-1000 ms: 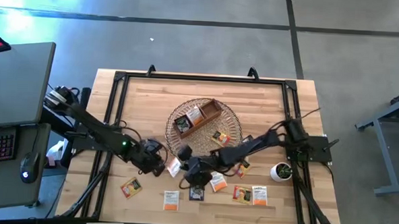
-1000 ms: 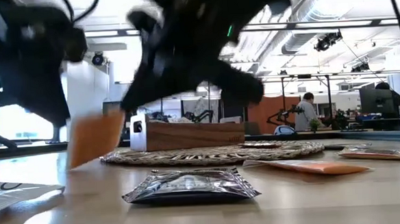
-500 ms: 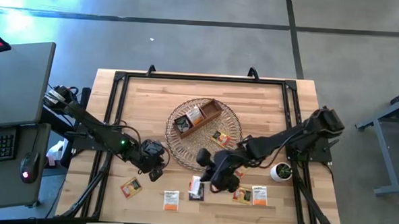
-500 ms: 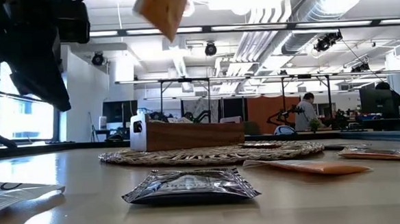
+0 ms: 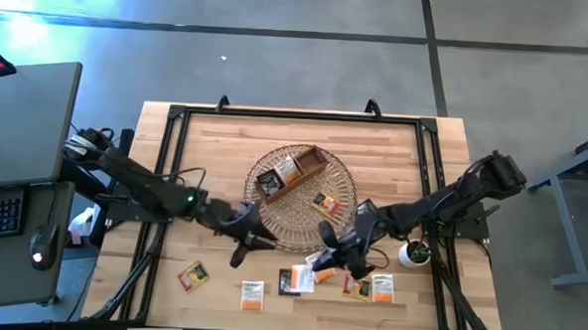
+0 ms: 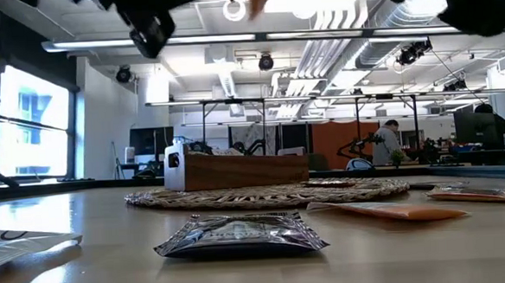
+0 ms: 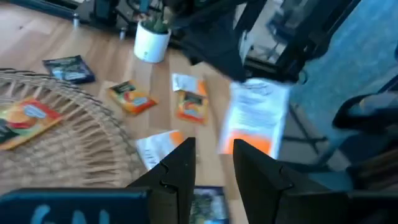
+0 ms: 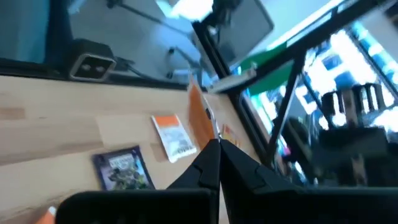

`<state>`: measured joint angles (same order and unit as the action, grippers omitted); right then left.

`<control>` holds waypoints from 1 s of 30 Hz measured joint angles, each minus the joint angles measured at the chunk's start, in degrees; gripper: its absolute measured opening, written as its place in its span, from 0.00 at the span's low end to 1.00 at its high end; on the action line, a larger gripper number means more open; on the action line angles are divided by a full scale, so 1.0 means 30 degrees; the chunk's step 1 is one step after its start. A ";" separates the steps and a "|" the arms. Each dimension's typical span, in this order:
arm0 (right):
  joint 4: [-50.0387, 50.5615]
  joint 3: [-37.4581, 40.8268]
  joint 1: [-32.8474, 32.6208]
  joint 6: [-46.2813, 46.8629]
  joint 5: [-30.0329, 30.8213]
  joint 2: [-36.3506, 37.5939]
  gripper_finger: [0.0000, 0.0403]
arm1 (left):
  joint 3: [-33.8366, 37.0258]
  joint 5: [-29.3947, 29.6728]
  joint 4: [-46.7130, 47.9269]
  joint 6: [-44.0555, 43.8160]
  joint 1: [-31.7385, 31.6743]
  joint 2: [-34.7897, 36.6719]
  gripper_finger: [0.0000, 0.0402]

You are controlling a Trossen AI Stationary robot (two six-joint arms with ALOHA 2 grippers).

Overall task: Pick & Place Tea
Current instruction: Put the white tea bag into the middle section of the brown wooden organizer

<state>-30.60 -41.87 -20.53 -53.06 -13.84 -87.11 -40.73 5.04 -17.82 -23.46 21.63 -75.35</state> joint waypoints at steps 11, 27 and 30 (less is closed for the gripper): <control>-0.1754 0.1136 0.0005 0.0117 -0.1227 -0.0028 0.00 | -0.0420 -0.6289 -0.3941 0.1816 -0.2995 -0.3149 0.46; -0.1710 0.1122 0.0005 0.0204 -0.1190 -0.0035 0.00 | -0.7791 -1.4940 -0.2841 0.1587 -0.3584 -1.0183 0.56; -0.1404 0.1100 -0.0003 0.0226 -0.1200 -0.0035 0.00 | -0.8804 -1.5052 -0.1581 0.1671 -0.3586 -1.0706 0.56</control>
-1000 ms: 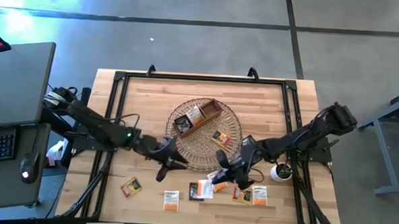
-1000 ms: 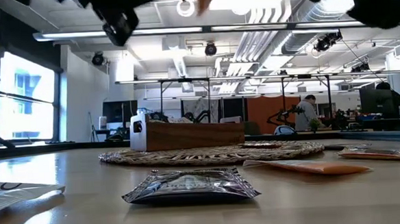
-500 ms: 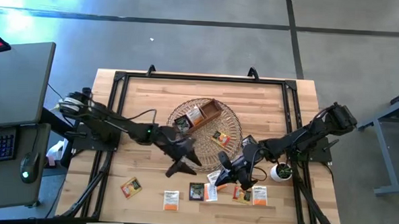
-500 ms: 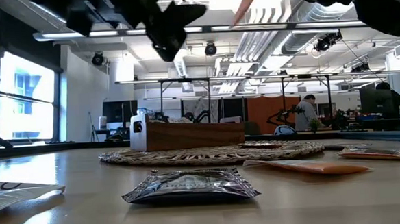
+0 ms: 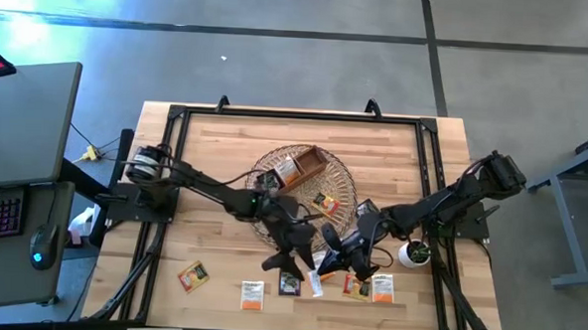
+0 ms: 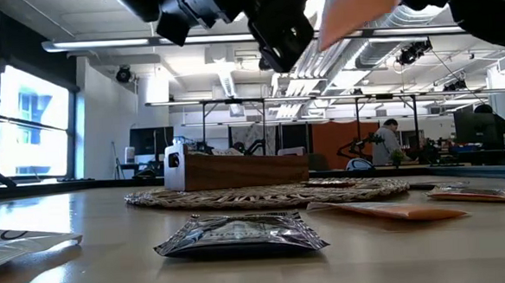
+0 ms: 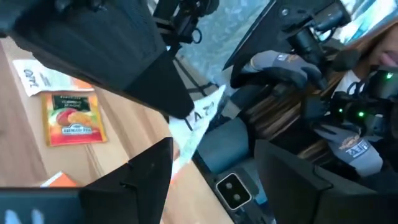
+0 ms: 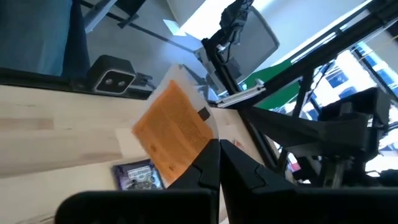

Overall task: Pick & Place Tea
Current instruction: Put the white tea bag into the middle section of the brown wooden organizer

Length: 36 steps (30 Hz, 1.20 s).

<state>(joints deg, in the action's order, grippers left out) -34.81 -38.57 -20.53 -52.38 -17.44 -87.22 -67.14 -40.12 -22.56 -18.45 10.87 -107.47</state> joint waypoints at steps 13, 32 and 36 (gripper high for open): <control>0.0342 0.0000 -0.0051 -0.0189 0.0032 0.0000 0.00 | -0.0580 0.0175 0.1206 0.0069 -0.0022 -0.0158 0.20; 0.0072 0.0000 -0.0044 -0.1566 0.0192 -0.0007 0.00 | -0.0580 0.0978 0.1587 0.0054 -0.0015 -0.0158 0.10; -0.0056 0.0002 -0.0044 -0.1566 0.0202 -0.0007 0.00 | -0.0580 0.1163 0.1774 0.0052 -0.0019 -0.0158 0.10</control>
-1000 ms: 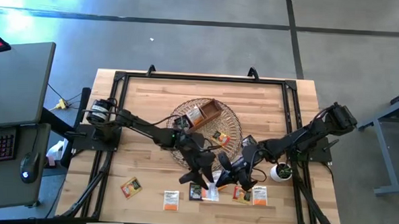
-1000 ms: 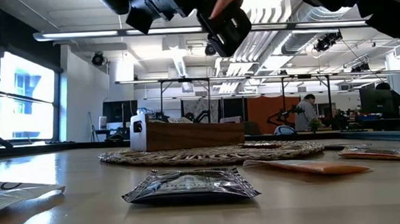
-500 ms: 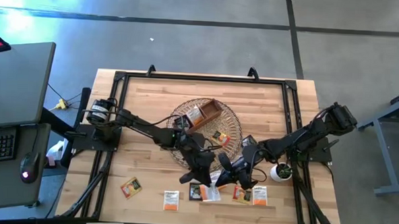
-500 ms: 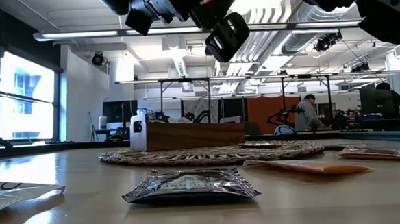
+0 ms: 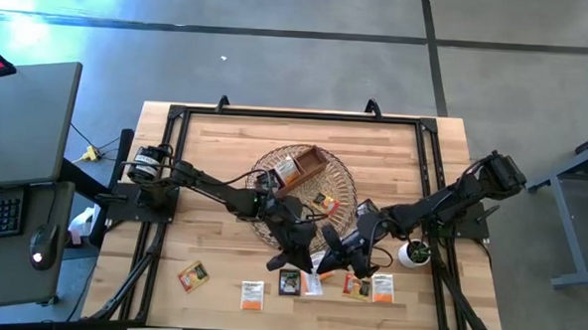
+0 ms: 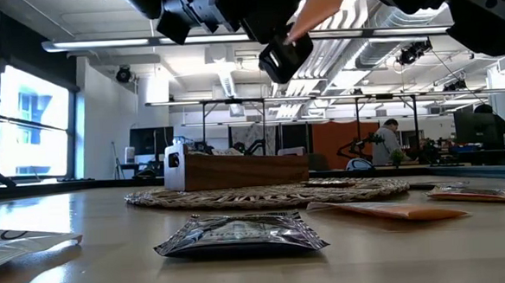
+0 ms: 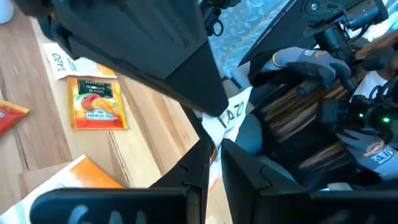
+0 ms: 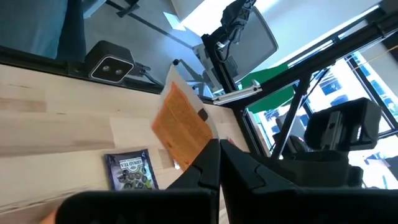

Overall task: Pick & Place Tea
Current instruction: Put the white tea bag into the middle section of the brown wooden organizer

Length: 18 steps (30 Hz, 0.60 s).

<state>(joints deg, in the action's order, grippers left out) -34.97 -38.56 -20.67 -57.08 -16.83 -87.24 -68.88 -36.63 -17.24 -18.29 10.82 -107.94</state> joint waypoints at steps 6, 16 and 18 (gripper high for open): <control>-0.0460 0.0012 -0.0040 0.0086 0.1651 -0.0007 0.00 | 0.0007 -0.0027 0.0563 -0.0459 -0.0002 0.0000 0.01; -0.0717 0.0041 -0.0044 0.2598 0.3860 -0.0022 0.00 | 0.0007 0.0971 0.0920 -0.1223 -0.0010 0.0036 0.00; -0.0717 0.0041 -0.0075 0.3071 0.3747 -0.0022 0.00 | 0.0007 0.1183 0.0940 -0.1633 0.0002 0.0036 0.00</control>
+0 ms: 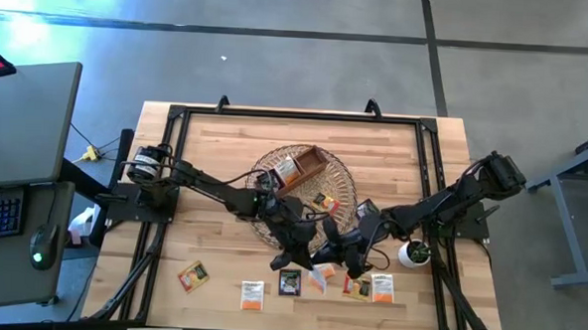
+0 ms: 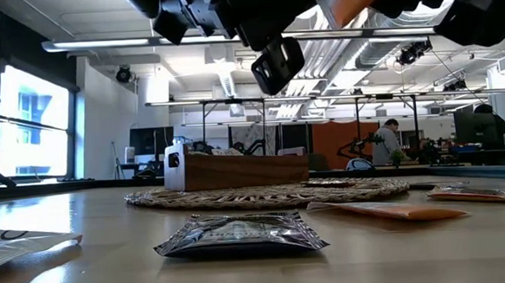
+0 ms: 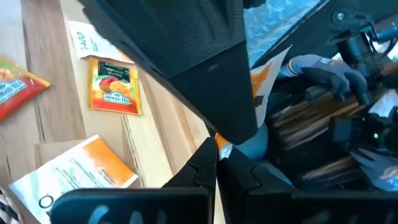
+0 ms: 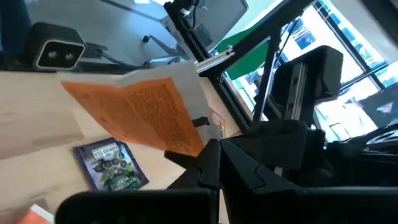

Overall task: Pick & Place Tea
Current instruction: Put the white tea bag into the middle section of the brown wooden organizer

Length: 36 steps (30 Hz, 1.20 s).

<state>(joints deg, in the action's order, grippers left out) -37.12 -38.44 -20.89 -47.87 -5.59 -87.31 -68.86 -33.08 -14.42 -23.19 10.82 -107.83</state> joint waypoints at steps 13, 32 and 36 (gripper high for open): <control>0.0557 -0.0039 -0.0493 0.1609 0.2003 0.0022 0.00 | 0.0029 0.0221 0.2051 -0.0491 0.0017 -0.0007 0.00; 0.6645 -0.0044 -0.2961 1.1554 1.8342 0.5646 0.07 | 0.0003 1.2501 0.8933 -0.0184 -0.1663 0.3646 0.00; 0.9454 -0.0044 -0.2963 1.3896 1.9817 0.7081 0.04 | -0.0033 1.7142 1.0475 -0.1142 -0.2465 0.3860 0.00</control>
<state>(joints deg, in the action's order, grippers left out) -8.76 -38.57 -29.78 -6.18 53.86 -66.07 -68.96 18.35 17.00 -26.61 3.43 -96.25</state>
